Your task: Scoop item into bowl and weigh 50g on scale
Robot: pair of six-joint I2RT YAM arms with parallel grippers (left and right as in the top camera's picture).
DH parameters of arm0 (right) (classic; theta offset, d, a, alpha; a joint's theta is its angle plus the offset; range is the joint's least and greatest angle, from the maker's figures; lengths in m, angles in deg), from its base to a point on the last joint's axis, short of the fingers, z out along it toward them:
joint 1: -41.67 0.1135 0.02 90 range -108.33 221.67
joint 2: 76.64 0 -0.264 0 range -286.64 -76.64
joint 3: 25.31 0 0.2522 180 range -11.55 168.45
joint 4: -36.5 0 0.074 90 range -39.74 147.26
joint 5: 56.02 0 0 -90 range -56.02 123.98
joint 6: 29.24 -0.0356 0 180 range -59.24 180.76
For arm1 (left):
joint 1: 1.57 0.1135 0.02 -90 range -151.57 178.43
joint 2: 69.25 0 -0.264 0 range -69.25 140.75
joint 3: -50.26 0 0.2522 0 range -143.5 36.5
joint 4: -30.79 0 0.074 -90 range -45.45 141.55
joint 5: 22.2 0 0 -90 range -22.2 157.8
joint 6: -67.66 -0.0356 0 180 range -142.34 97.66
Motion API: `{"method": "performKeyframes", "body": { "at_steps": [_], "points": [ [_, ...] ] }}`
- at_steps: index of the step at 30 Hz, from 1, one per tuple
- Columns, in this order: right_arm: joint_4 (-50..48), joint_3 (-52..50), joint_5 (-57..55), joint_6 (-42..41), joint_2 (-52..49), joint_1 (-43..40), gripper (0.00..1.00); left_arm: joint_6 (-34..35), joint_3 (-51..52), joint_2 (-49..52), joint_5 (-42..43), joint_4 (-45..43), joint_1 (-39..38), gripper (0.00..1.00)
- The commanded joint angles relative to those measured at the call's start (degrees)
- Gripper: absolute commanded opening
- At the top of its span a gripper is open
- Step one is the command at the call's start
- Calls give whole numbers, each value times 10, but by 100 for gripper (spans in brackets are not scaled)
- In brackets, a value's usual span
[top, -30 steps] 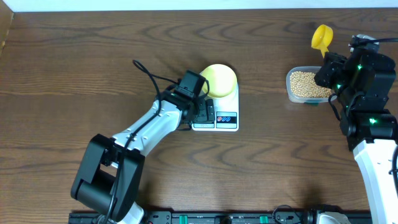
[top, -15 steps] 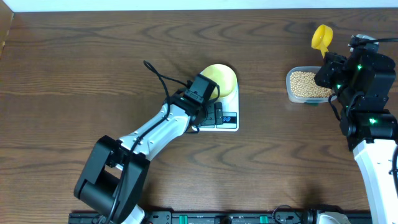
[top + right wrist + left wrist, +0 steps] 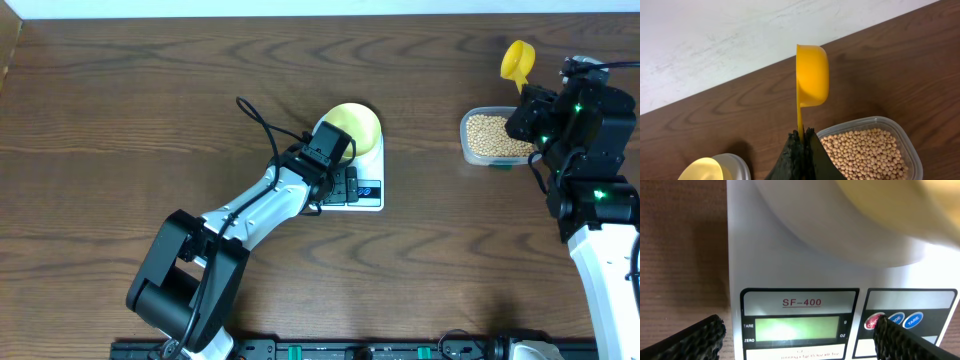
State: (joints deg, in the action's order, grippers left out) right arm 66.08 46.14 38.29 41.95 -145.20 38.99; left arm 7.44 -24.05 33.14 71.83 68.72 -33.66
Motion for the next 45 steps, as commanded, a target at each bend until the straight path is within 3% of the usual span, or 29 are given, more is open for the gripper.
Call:
{"method": "performKeyframes", "body": {
  "at_steps": [1,45],
  "points": [
    [2,6,3,9,-1,-2,1,-8,3,9,-16,-2,-4,96],
    [12,6,3,9,-1,-2,1,-12,3,39,-36,-14,-17,96]
  ]
}}
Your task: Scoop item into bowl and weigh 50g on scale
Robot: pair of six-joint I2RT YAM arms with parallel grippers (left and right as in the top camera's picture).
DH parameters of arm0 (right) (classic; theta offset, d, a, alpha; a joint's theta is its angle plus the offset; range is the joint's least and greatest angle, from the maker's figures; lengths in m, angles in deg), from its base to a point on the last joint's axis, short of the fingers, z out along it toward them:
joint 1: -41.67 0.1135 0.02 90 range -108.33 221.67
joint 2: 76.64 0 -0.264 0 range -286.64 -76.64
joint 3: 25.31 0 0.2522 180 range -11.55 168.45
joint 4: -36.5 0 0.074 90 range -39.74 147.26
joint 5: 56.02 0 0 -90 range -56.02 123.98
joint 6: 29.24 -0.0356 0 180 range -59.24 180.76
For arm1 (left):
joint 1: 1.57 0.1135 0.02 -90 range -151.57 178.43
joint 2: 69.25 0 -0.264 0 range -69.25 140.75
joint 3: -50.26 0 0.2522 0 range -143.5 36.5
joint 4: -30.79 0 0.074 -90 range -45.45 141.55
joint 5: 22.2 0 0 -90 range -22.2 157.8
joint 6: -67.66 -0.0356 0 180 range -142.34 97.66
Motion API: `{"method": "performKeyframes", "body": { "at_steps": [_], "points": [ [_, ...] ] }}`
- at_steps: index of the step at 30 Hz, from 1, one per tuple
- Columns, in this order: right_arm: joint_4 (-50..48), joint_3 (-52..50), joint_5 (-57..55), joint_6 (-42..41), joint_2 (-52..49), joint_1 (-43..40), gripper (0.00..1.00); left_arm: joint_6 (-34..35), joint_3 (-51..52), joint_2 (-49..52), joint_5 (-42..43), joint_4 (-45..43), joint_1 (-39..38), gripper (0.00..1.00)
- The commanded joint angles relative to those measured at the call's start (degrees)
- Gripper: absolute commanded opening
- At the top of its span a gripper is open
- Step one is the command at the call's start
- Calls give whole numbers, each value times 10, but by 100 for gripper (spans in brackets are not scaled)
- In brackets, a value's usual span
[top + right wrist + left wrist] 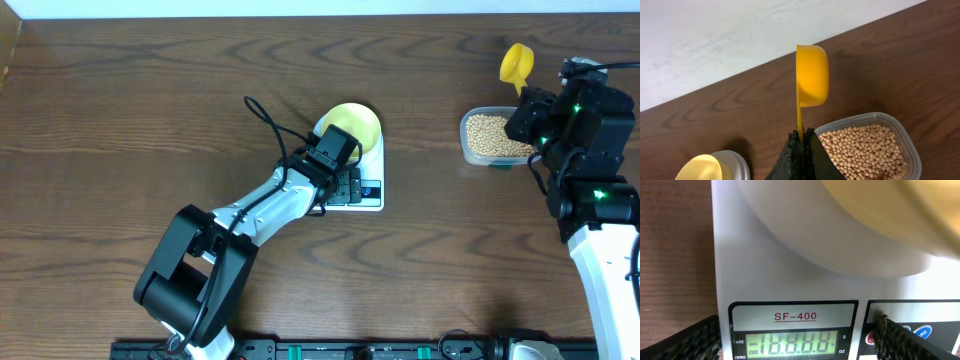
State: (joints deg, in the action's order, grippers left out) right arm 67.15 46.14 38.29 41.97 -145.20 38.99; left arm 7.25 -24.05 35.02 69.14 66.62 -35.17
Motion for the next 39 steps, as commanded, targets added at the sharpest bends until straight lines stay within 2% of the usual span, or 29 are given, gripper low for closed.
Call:
{"method": "performKeyframes", "body": {
  "at_steps": [1,14,39],
  "points": [
    [2,6,3,9,-1,-2,1,-11,3,24,-9,9,-2,96],
    [7,6,1,17,-1,-2,1,-41,3,43,-10,34,-2,96],
    [13,6,1,17,-1,-2,1,-40,3,80,-21,56,-2,96]
  ]
}}
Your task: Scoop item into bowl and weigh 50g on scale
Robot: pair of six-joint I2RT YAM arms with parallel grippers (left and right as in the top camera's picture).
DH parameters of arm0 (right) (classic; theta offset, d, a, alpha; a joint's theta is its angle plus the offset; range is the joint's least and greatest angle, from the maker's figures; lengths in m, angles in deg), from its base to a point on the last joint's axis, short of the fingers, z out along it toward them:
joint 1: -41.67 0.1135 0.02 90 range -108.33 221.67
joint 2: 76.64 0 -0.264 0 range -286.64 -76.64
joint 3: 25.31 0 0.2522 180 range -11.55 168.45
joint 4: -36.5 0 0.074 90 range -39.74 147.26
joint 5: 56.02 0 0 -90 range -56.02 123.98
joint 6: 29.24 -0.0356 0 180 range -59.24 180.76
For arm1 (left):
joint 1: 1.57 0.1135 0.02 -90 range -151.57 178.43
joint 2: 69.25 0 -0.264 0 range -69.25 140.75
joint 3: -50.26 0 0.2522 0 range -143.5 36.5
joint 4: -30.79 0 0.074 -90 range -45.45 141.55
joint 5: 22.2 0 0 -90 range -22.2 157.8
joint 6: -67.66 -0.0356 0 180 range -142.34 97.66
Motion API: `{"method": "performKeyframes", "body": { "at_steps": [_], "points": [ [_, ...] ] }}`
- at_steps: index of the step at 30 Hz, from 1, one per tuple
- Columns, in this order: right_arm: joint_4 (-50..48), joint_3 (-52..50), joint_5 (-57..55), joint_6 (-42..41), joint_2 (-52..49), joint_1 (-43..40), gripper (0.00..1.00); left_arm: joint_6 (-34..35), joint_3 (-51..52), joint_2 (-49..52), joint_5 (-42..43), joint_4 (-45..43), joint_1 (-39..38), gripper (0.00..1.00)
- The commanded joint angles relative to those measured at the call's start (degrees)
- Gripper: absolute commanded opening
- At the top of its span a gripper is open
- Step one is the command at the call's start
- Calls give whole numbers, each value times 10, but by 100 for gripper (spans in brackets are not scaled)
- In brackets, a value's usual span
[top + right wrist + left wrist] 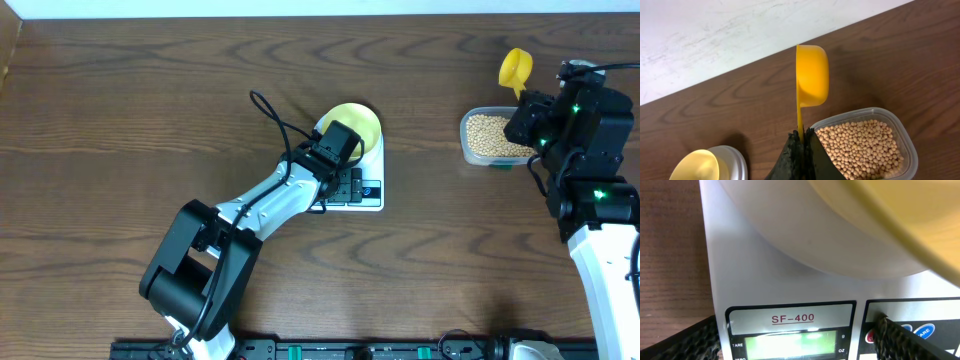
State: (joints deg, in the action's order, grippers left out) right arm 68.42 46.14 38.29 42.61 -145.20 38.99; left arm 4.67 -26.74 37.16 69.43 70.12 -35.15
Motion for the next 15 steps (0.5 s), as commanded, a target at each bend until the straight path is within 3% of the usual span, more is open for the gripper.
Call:
{"method": "performKeyframes", "body": {
  "at_steps": [1,15],
  "points": [
    [1,6,1,11,-1,-2,1,-15,30,58,-24,25,-3,96],
    [10,6,1,11,-1,-2,1,-15,31,73,-47,51,-3,96]
  ]
}}
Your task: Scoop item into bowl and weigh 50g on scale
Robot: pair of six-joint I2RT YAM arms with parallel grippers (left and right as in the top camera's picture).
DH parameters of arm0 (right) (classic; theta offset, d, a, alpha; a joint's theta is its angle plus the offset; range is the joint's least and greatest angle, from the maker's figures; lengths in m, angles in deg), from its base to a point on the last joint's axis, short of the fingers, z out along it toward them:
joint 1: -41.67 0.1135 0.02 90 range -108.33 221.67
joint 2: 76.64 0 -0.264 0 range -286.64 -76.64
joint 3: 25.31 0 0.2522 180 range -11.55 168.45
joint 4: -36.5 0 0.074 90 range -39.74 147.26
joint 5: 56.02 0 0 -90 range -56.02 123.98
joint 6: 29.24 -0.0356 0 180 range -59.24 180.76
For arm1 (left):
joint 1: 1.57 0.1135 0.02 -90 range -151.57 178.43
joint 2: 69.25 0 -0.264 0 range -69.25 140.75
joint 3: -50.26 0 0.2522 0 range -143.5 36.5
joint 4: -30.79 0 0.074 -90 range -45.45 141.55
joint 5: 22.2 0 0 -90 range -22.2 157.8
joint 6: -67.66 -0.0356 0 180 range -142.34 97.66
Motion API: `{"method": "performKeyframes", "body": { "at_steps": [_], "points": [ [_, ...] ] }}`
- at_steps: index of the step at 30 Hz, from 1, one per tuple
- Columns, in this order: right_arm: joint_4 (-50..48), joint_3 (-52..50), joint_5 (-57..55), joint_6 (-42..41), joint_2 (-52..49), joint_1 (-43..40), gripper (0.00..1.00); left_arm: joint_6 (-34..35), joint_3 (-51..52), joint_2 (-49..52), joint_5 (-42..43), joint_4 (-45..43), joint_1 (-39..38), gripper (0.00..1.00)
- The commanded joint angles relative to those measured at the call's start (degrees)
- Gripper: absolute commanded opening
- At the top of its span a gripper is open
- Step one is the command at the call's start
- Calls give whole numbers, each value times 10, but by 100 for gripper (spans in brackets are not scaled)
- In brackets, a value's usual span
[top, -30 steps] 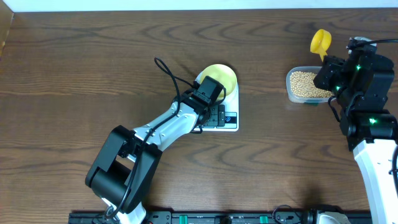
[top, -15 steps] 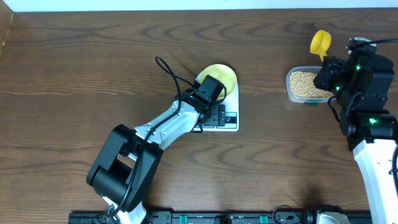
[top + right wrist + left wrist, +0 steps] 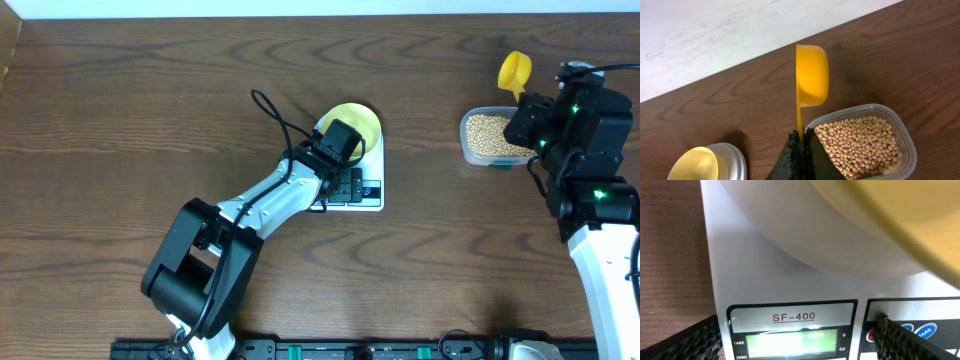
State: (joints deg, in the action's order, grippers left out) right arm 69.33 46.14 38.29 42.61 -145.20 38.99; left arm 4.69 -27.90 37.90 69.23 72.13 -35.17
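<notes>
A yellow bowl sits on the white SF-400 scale. My left gripper is open low over the scale's front panel. Its fingers straddle the lit, blank green display, and the right fingertip covers the red button. My right gripper is shut on the thin handle of a yellow scoop. The scoop is held upright on edge above the clear container of soybeans, and no beans show in it. In the overhead view the scoop hangs just beyond the container.
Dark wooden table with a white wall along the far edge. A black cable loops from the left arm beside the scale. The bowl and scale plate show at the lower left of the right wrist view.
The right gripper with the scoop has shifted slightly, so the bean container sits a little further left in its view. The left gripper and the blank lit display look unchanged.
The left gripper stood open on the scale's panel with a fingertip at the red button and the display lit blank. Then the display showed all its segments, then went blank again and stays so. The right gripper held the scoop above the beans throughout, drifting slightly.
</notes>
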Motion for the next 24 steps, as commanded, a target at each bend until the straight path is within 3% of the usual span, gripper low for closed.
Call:
{"method": "performKeyframes", "body": {
  "at_steps": [1,24],
  "points": [
    [1,6,1,11,-1,-2,1,-15,42,66,-44,32,-2,96],
    [0,6,1,11,-1,-2,1,-15,42,66,-37,17,-2,96]
  ]
}}
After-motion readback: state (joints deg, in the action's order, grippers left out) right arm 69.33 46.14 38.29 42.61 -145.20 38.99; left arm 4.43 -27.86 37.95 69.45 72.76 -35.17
